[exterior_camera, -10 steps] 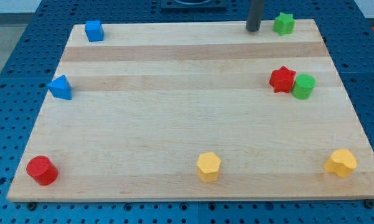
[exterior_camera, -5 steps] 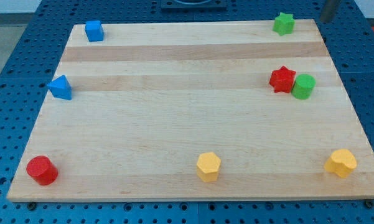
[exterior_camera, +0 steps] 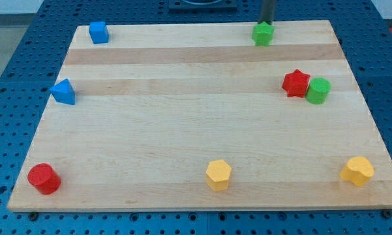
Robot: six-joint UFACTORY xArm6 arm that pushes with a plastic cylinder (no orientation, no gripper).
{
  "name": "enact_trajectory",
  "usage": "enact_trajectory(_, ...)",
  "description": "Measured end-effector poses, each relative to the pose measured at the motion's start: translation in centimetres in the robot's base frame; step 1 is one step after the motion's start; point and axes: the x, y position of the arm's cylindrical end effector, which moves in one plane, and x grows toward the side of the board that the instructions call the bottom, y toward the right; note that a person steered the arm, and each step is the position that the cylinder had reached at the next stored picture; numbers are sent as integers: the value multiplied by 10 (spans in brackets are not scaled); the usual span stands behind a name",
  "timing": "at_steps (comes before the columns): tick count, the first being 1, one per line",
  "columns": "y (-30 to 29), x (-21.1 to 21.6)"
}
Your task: Push the green star into the red star
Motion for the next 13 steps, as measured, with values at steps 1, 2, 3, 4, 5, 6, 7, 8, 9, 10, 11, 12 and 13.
enact_trajectory(1, -14, 29)
enact_trajectory(2, 14, 66)
enact_trajectory(3, 40, 70)
enact_trajectory(4, 43, 75)
enact_trajectory(5, 46, 83)
enact_trajectory(6, 53, 94)
enact_trajectory(7, 67, 68)
enact_trajectory(8, 85, 85)
enact_trajectory(9, 82, 118)
enact_trajectory(10, 80, 130)
enact_trajectory(11, 80, 141)
enact_trajectory(12, 81, 151)
enact_trajectory(13, 115, 145)
